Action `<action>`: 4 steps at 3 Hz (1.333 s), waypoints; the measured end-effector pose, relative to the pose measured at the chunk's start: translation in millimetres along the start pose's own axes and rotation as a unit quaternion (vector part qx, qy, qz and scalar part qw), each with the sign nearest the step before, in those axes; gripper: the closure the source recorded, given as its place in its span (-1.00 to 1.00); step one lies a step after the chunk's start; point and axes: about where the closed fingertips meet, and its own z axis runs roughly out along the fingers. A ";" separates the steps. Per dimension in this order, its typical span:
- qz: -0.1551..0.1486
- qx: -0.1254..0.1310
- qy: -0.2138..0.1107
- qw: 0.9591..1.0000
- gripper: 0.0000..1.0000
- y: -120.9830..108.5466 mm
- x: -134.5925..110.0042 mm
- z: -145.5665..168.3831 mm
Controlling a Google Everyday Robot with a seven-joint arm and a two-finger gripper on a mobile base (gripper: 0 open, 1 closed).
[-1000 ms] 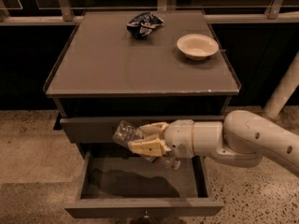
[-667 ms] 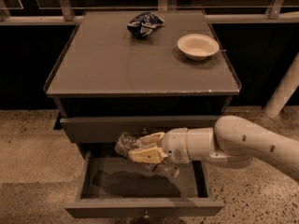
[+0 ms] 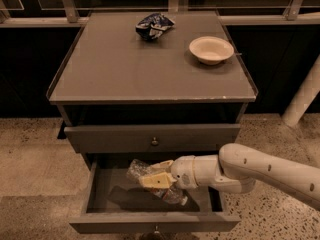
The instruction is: Place water bottle into middle drawer
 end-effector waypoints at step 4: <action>0.102 0.003 0.044 0.994 1.00 -99.6 82.2 39.6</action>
Offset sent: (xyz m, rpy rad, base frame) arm 0.0208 -0.0050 -0.0775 -0.0880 0.1523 -0.0207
